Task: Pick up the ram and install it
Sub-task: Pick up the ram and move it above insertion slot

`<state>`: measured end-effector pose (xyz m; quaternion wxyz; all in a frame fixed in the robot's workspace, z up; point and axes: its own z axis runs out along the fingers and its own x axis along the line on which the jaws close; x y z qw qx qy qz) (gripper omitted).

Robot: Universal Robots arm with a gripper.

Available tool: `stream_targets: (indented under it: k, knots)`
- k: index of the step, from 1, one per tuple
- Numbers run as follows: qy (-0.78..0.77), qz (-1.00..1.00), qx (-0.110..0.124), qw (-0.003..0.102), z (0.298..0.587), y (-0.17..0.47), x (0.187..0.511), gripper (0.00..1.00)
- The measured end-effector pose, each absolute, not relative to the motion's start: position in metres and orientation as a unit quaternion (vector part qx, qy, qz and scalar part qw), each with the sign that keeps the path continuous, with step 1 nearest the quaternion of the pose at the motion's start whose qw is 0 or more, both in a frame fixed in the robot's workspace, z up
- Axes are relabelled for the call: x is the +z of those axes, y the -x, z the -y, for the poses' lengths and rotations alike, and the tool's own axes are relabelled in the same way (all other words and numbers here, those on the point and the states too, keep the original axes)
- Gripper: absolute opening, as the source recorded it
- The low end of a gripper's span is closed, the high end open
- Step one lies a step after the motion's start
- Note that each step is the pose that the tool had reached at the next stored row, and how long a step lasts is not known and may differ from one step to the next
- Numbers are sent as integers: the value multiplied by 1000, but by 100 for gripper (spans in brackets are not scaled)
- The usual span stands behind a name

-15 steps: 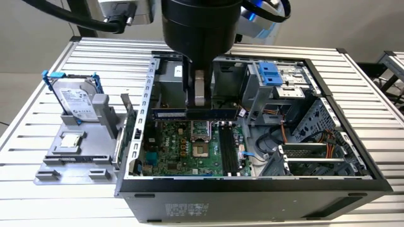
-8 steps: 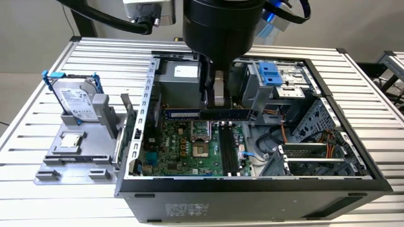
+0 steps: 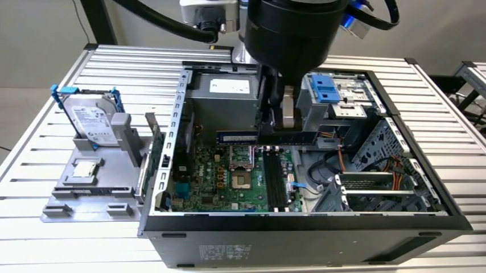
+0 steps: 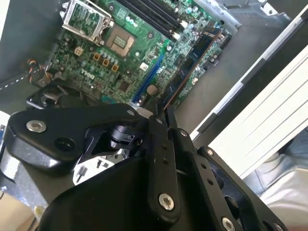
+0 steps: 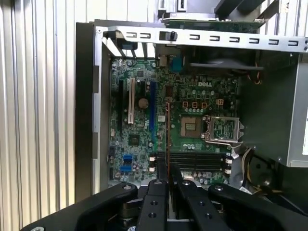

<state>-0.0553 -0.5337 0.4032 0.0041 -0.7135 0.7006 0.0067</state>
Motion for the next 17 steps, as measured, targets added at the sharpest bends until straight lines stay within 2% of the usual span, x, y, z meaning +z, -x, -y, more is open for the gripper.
stream_targets:
  k: [17]
  knots:
    - [712,-702,7,4,534,15,403,0]
